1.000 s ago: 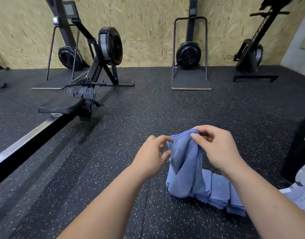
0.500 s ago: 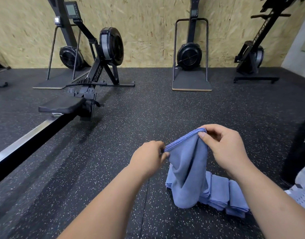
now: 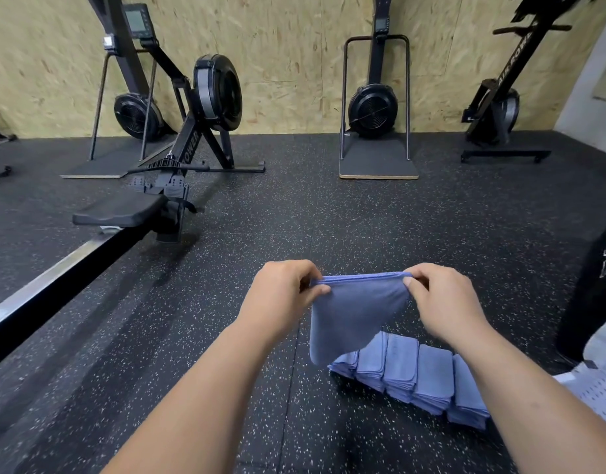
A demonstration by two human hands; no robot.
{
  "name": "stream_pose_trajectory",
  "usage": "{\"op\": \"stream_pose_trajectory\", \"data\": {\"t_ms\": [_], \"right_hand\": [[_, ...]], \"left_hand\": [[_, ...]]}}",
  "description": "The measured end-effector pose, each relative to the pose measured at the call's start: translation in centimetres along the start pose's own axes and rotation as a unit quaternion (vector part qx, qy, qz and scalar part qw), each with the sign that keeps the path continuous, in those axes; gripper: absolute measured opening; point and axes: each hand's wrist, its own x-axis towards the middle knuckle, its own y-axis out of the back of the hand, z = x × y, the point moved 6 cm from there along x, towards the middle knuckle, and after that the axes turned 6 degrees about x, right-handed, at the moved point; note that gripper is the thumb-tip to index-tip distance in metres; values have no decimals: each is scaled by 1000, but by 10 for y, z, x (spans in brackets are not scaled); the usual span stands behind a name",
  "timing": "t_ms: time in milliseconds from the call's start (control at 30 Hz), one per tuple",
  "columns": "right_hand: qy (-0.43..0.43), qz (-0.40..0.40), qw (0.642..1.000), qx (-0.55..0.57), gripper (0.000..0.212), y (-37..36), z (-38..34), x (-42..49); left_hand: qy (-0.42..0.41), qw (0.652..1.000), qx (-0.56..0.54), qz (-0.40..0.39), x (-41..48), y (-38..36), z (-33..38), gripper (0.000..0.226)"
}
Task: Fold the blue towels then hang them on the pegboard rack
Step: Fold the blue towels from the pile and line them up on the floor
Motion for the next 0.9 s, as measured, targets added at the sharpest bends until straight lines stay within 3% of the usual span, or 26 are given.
{"op": "stream_pose_trajectory", "data": {"t_ms": [200,500,633,767,900], "right_hand": [[18,-2,1000,11,18,3,-9,-5],[-63,-17,986,156,18,0,9,0],[-37,-55,980,188,10,-8,-7,-1],[35,-51,980,190,8,-11,-32,-8],[96,-60,975,191,8,-12,-48,-16]], "left_hand": [[12,998,43,-49,0,-3,-1,16],[59,978,-200,-19,-2,9,-5,17],[91,992,-44,81,-2,22,-6,16],[90,981,134,107,-3,21,5,15],[75,984,109,119,-6,19,9,14]]}}
